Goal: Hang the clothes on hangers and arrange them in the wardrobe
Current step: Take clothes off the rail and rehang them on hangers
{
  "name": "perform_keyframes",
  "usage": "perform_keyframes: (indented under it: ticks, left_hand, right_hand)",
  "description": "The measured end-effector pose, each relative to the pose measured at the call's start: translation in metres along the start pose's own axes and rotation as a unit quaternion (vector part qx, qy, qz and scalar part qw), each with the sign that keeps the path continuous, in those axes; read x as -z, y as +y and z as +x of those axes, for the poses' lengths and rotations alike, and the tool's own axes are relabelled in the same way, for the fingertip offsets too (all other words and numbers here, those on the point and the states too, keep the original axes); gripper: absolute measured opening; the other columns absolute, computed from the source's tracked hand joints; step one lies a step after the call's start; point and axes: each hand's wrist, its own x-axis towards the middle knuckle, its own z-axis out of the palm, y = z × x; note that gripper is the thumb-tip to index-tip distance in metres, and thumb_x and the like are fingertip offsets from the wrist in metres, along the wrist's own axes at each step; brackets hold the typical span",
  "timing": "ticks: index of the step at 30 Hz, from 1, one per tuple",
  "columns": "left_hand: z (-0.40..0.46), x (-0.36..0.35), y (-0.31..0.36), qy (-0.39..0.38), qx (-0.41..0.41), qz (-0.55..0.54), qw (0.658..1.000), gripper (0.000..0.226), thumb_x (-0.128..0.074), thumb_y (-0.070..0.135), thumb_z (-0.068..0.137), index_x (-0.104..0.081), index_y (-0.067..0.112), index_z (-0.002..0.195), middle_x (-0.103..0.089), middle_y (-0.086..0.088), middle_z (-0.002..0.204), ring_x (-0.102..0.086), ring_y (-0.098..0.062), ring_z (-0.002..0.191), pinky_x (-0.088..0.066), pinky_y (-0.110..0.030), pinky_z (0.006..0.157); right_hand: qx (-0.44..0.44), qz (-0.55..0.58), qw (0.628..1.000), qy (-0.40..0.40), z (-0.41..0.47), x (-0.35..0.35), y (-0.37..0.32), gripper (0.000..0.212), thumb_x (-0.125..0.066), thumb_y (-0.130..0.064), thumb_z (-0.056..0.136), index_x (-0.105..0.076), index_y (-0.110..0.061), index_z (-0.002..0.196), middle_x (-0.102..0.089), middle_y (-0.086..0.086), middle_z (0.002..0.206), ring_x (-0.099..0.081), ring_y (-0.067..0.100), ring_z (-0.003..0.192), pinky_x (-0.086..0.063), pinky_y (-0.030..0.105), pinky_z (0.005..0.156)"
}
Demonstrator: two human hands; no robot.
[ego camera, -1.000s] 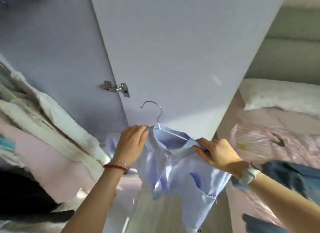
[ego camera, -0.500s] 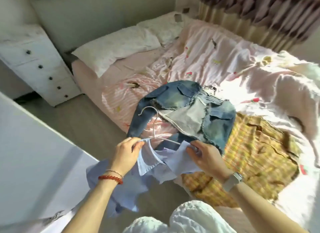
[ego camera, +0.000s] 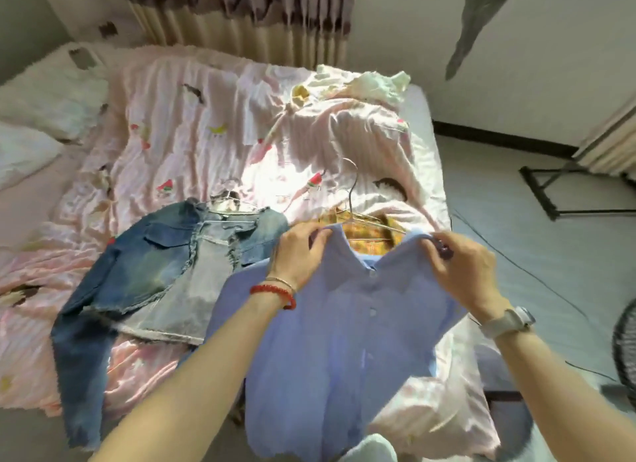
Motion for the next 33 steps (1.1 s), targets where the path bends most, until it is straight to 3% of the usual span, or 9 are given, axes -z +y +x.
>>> perform_keyframes:
  ticks: [3, 6, 9, 11, 18, 22, 25, 30, 33]
  left_hand:
    - [0.066, -0.029, 0.023, 0.041, -0.036, 0.016, 0.998, 0.018, -0.055, 0.015, 0.090, -0.065, 0.000, 0.092, -0.062, -0.023, 0.090, -0.058, -0.036, 0.093, -0.035, -0.032, 0.076]
    - [0.120, -0.056, 0.021, 0.026, -0.014, 0.073, 0.997, 0.025, -0.047, 0.021, 0.094, -0.061, 0.011, 0.111, -0.056, -0.015, 0.111, -0.049, -0.030, 0.112, -0.032, -0.037, 0.091]
    - [0.153, -0.078, 0.001, -0.006, 0.051, 0.153, 0.987, 0.037, -0.044, 0.028, 0.093, -0.048, 0.024, 0.130, -0.044, -0.006, 0.131, -0.036, -0.024, 0.122, -0.020, -0.038, 0.103]
    - [0.151, -0.087, -0.016, -0.023, 0.073, 0.173, 0.982, 0.045, -0.043, 0.028, 0.093, -0.037, 0.025, 0.137, -0.035, -0.004, 0.142, -0.027, -0.022, 0.131, -0.013, -0.043, 0.108]
    - [0.058, -0.082, -0.078, -0.047, 0.077, 0.251, 0.964, 0.052, -0.045, 0.023, 0.091, -0.031, 0.025, 0.141, -0.021, -0.003, 0.152, -0.014, -0.019, 0.141, -0.001, -0.049, 0.111]
    - [0.004, -0.031, -0.098, -0.001, 0.080, 0.283, 0.956, 0.046, -0.063, 0.014, 0.081, -0.055, 0.012, 0.126, -0.047, -0.013, 0.137, -0.042, -0.030, 0.128, -0.023, -0.058, 0.104]
    - [-0.047, 0.024, -0.117, 0.055, 0.133, 0.295, 0.945, 0.039, -0.061, 0.013, 0.083, -0.058, 0.012, 0.122, -0.052, -0.010, 0.133, -0.045, -0.028, 0.126, -0.022, -0.056, 0.105]
    - [-0.166, 0.129, -0.145, 0.178, 0.257, 0.305, 0.899, 0.034, -0.056, 0.012, 0.085, -0.060, 0.012, 0.119, -0.056, -0.008, 0.128, -0.048, -0.024, 0.123, -0.026, -0.050, 0.105]
    - [-0.255, 0.193, -0.153, 0.260, 0.306, 0.318, 0.859, 0.030, -0.062, 0.006, 0.080, -0.065, 0.007, 0.111, -0.062, -0.012, 0.117, -0.055, -0.030, 0.112, -0.034, -0.052, 0.100]
  right_hand:
    - [-0.039, 0.001, 0.996, 0.080, 0.054, -0.013, 0.024, 0.015, -0.060, -0.023, 0.081, -0.066, -0.009, 0.078, -0.063, 0.018, 0.068, -0.060, 0.039, 0.067, -0.047, 0.039, 0.062]
    - [-0.067, 0.000, 0.993, 0.096, 0.096, -0.045, 0.043, 0.022, -0.054, -0.025, 0.084, -0.066, -0.008, 0.089, -0.066, 0.018, 0.083, -0.058, 0.038, 0.086, -0.038, 0.045, 0.084]
    - [-0.160, -0.029, 0.986, -0.045, 0.121, -0.090, 0.055, 0.042, -0.047, -0.033, 0.093, -0.046, -0.014, 0.130, -0.050, 0.013, 0.129, -0.039, 0.030, 0.124, -0.016, 0.052, 0.106]
    - [-0.171, -0.018, 0.977, -0.125, 0.116, -0.115, 0.057, 0.053, -0.043, -0.034, 0.094, -0.029, -0.014, 0.141, -0.032, 0.009, 0.145, -0.024, 0.026, 0.135, -0.008, 0.055, 0.111]
    - [-0.059, 0.070, 0.979, -0.183, 0.037, -0.155, 0.000, 0.044, -0.046, -0.016, 0.092, -0.041, -0.004, 0.134, -0.040, 0.015, 0.141, -0.030, 0.029, 0.135, -0.022, 0.041, 0.111]
    - [0.032, 0.110, 0.971, -0.211, 0.006, -0.154, -0.060, 0.039, -0.050, -0.012, 0.090, -0.050, -0.004, 0.128, -0.047, 0.015, 0.136, -0.034, 0.034, 0.133, -0.027, 0.048, 0.109]
    - [0.132, 0.134, 0.957, -0.220, -0.016, -0.152, -0.117, 0.033, -0.055, -0.009, 0.086, -0.058, -0.002, 0.118, -0.056, 0.018, 0.125, -0.045, 0.038, 0.124, -0.036, 0.053, 0.101]
    - [0.308, 0.188, 0.894, -0.264, -0.078, -0.136, -0.241, 0.025, -0.059, -0.008, 0.077, -0.067, -0.004, 0.100, -0.068, 0.013, 0.100, -0.062, 0.035, 0.096, -0.048, 0.045, 0.083]
    - [0.412, 0.222, 0.831, -0.302, -0.135, -0.120, -0.324, 0.024, -0.058, -0.008, 0.080, -0.066, -0.007, 0.102, -0.068, 0.010, 0.101, -0.062, 0.030, 0.097, -0.047, 0.040, 0.087]
